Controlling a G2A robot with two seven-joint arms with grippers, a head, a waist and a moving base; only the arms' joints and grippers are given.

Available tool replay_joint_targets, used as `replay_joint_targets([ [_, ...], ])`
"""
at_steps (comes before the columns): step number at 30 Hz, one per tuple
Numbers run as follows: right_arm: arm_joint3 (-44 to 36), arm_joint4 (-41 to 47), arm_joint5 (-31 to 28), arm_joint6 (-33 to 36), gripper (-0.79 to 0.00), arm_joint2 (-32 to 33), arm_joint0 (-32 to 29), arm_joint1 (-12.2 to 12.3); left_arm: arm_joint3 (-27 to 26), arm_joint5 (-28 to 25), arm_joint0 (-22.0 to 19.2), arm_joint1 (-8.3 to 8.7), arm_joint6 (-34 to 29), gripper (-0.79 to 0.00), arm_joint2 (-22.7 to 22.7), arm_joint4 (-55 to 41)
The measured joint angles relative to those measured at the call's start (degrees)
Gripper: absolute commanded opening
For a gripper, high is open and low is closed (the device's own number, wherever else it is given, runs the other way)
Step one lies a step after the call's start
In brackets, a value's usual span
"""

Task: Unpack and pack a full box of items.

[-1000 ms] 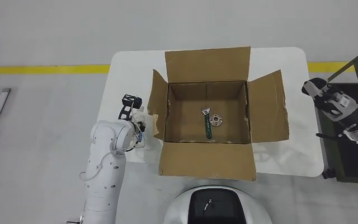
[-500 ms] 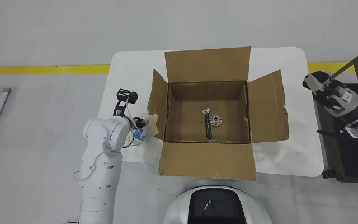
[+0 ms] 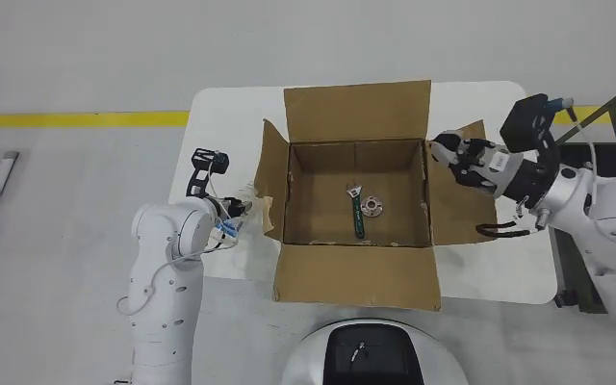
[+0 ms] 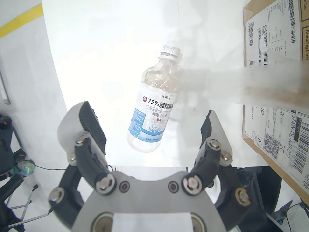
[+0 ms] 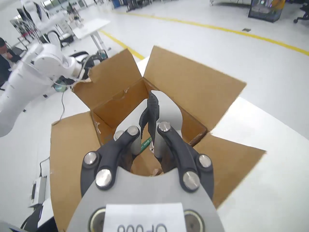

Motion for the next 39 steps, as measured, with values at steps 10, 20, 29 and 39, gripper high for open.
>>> replay_joint_targets([
  [10, 1.6, -3.3, 2.6, 1.4, -0.785, -5.5, 3.2, -0.5, 0.0, 0.0, 0.0, 0.00, 0.0, 0.000, 0.0, 0.0],
  [20, -4.7, -13.5, 12.4, 9.1, -0.785, -11.4, 5.7, -1.0, 0.0, 0.0, 0.0, 0.00, 0.0, 0.000, 0.0, 0.0],
  [29, -3.1, -23.9, 37.2, 21.0, -0.785, -26.9, 14.4, -4.0, 0.0, 0.0, 0.0, 0.00, 0.0, 0.000, 0.0, 0.0],
  [39, -3.2, -23.9, 37.0, 21.0, -0.785, -26.3, 14.3, -4.0, 0.0, 0.0, 0.0, 0.00, 0.0, 0.000, 0.0, 0.0],
])
